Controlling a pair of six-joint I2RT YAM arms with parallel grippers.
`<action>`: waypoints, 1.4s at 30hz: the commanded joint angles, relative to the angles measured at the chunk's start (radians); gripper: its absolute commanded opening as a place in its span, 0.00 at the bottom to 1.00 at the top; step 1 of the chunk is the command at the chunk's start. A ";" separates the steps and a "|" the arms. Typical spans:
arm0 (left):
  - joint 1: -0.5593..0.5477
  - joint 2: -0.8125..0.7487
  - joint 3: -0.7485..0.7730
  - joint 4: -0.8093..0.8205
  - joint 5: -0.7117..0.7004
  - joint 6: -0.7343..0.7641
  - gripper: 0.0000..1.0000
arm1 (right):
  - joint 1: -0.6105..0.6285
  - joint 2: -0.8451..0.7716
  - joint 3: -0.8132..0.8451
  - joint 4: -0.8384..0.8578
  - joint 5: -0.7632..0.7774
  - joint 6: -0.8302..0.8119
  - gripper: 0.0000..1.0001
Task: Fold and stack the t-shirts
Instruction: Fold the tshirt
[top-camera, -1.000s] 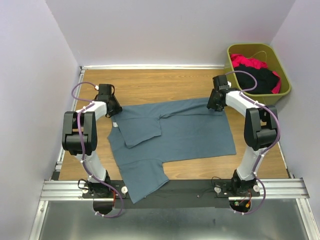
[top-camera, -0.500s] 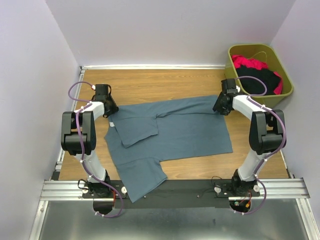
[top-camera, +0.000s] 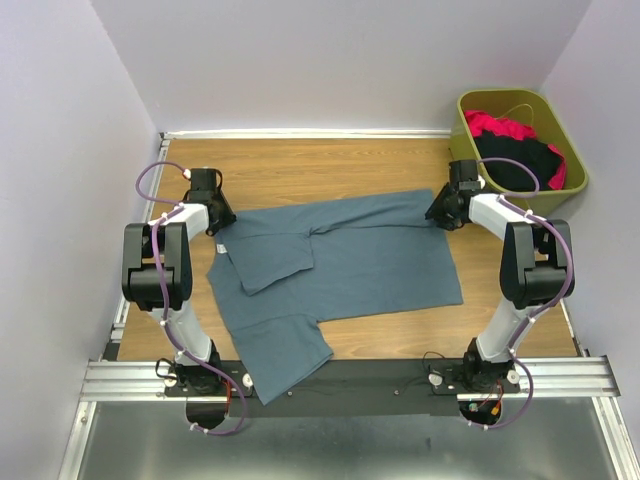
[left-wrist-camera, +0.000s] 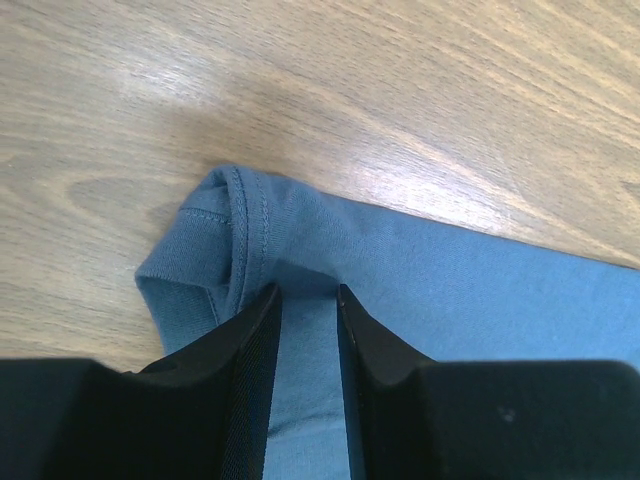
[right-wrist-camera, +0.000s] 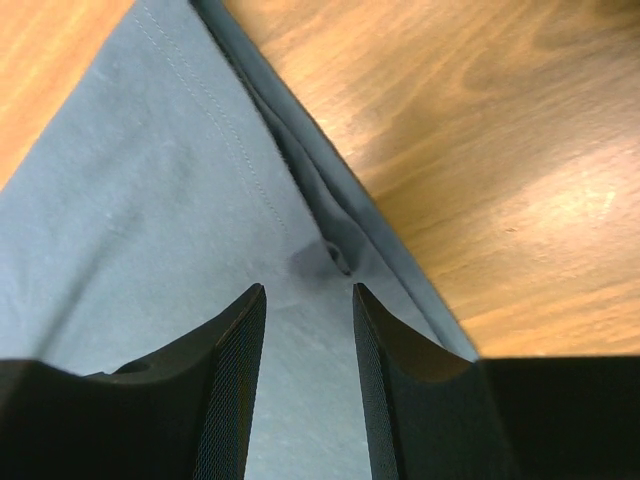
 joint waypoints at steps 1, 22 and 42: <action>0.018 -0.006 -0.031 -0.048 -0.101 0.030 0.37 | -0.020 -0.001 0.004 0.054 -0.030 0.031 0.47; 0.060 0.008 -0.004 -0.060 -0.156 0.062 0.38 | 0.118 0.086 0.140 0.047 0.065 -0.035 0.47; 0.060 0.005 -0.011 -0.056 -0.143 0.064 0.38 | 0.118 0.163 0.131 0.052 0.093 -0.023 0.44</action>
